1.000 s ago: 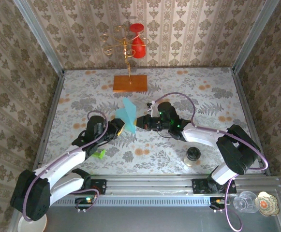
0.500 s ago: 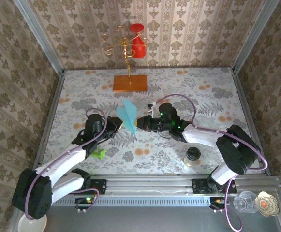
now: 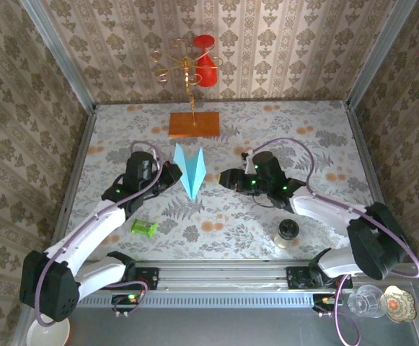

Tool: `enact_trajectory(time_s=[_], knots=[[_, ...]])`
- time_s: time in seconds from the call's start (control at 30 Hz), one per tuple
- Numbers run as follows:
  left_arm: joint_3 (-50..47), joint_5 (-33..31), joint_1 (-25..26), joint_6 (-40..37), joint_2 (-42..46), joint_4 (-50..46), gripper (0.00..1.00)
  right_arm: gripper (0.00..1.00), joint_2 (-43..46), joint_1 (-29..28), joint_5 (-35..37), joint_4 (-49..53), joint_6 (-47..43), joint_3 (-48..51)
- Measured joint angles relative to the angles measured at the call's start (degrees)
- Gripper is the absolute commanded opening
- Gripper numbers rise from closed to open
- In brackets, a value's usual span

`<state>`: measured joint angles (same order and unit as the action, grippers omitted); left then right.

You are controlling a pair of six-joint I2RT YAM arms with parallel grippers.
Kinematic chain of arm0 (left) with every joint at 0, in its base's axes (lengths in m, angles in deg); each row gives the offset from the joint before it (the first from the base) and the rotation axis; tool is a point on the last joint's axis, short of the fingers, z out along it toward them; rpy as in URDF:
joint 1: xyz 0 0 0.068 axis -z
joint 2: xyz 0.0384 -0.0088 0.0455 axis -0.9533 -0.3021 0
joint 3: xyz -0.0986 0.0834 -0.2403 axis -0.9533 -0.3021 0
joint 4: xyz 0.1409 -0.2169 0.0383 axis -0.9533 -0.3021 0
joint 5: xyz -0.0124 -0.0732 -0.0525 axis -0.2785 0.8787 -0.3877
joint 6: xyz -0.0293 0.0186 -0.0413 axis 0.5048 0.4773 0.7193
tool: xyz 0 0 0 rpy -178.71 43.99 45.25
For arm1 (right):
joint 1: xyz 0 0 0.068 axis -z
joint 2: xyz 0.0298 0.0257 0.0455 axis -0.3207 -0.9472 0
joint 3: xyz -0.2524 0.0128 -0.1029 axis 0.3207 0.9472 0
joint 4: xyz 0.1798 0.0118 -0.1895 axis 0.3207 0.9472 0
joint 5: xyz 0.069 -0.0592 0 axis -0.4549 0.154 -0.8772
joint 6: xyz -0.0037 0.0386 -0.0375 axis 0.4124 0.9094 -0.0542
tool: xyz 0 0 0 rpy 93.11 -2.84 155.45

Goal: Fold a paper plane with a square sheet of paper (pick it up from the middle)

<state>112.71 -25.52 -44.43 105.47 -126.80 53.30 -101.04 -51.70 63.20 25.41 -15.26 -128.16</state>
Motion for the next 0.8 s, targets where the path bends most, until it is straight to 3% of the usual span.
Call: enact_trajectory(time_s=[0.13, 0.3, 0.6, 0.8], knots=[[8.2, -6.2, 2.0, -12.0, -3.7, -10.2, 0.01, 0.56, 3.6, 1.7, 3.5, 3.9, -2.2, 0.1], [15.5, -19.2, 7.2, -23.6, -9.1, -18.5, 0.01, 0.56, 5.5, 2.8, 5.6, 5.9, -2.9, 1.4], [17.4, -43.8, 19.5, -33.3, -19.8, -18.8, 0.01, 0.57, 8.2, 5.4, 7.3, 7.3, -2.3, 6.1], [17.2, -52.2, 28.4, -36.3, -28.5, -15.5, 0.03, 0.57, 10.5, 7.2, 9.0, 7.3, -0.2, 9.6]])
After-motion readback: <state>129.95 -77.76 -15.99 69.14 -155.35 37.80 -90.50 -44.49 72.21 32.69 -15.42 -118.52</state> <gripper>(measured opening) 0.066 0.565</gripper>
